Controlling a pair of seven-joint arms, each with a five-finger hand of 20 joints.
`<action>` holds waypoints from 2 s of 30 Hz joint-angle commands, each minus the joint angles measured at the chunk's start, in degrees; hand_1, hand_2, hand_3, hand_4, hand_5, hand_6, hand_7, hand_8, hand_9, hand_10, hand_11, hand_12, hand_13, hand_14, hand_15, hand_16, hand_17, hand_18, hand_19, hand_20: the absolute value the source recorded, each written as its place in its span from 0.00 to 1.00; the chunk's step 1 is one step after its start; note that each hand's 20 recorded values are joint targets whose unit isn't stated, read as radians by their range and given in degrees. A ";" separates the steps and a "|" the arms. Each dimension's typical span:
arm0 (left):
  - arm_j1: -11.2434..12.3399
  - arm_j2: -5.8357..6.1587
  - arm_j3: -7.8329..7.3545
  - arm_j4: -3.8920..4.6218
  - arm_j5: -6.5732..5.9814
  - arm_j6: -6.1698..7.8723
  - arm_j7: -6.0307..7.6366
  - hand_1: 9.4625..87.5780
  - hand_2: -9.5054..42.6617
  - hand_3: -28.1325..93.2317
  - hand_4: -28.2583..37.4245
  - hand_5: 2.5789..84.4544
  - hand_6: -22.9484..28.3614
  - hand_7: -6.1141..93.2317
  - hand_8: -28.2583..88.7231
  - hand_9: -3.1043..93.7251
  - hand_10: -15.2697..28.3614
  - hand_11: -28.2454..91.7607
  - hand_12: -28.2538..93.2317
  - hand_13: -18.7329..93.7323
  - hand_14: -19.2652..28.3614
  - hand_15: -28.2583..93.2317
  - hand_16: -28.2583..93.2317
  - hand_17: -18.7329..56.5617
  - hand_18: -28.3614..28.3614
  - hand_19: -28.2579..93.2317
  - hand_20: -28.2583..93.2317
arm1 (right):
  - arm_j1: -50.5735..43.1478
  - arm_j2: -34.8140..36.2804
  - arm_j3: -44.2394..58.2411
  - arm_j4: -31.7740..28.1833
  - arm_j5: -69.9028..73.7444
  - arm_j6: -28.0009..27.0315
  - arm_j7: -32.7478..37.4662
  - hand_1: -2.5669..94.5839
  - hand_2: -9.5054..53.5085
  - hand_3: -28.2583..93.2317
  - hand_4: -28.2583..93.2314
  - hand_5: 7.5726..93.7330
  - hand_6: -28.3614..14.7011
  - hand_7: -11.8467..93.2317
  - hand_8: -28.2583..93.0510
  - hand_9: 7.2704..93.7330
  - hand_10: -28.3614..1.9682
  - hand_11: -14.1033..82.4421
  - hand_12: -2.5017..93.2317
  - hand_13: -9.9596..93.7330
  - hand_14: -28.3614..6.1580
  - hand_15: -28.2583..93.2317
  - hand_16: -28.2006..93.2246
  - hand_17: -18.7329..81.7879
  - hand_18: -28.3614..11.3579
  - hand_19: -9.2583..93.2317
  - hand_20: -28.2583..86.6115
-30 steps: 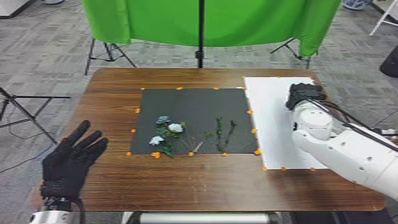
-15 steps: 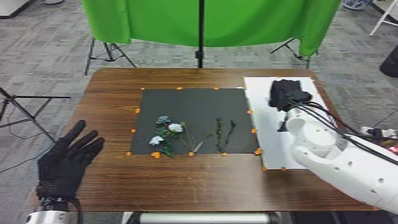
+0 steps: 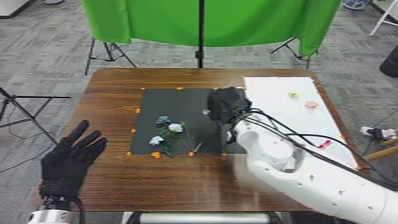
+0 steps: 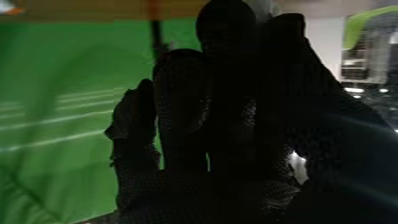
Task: Arrange flowers
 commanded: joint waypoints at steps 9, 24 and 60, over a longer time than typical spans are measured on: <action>0.30 1.24 0.48 0.15 -0.68 0.88 -0.33 0.14 0.28 0.91 0.00 0.41 0.59 0.18 0.16 0.40 0.80 0.40 0.32 0.38 1.00 0.63 0.16 0.12 0.98 0.68 0.31 | -1.47 -2.81 -2.80 0.74 -2.76 -3.58 -0.67 0.51 0.00 0.81 0.00 0.81 0.77 0.25 0.21 0.88 0.66 0.44 0.32 0.74 0.61 0.83 0.39 0.42 0.20 0.91 0.67; 0.54 3.14 0.89 0.24 -2.04 1.63 0.38 0.14 0.28 0.91 0.00 0.41 0.59 0.18 0.16 0.40 0.80 0.41 0.32 0.38 1.00 0.63 0.16 0.12 0.98 0.68 0.31 | -2.71 -2.20 -0.70 -0.87 -2.94 -4.78 -0.67 0.40 0.00 0.85 0.00 0.66 0.72 0.25 0.13 0.79 0.59 0.57 0.23 0.70 0.56 0.86 0.39 0.40 0.17 0.91 0.69; 1.08 3.20 1.35 -0.04 -1.77 1.96 2.08 0.15 0.28 0.91 0.00 0.41 0.59 0.18 0.16 0.39 0.80 0.41 0.31 0.38 1.00 0.63 0.16 0.12 0.98 0.68 0.31 | 10.54 14.27 2.03 18.26 13.99 -1.81 18.83 0.36 0.00 0.89 0.00 0.54 0.70 0.26 0.12 0.53 0.43 0.34 0.17 0.58 0.44 0.77 0.32 0.38 0.14 0.81 0.60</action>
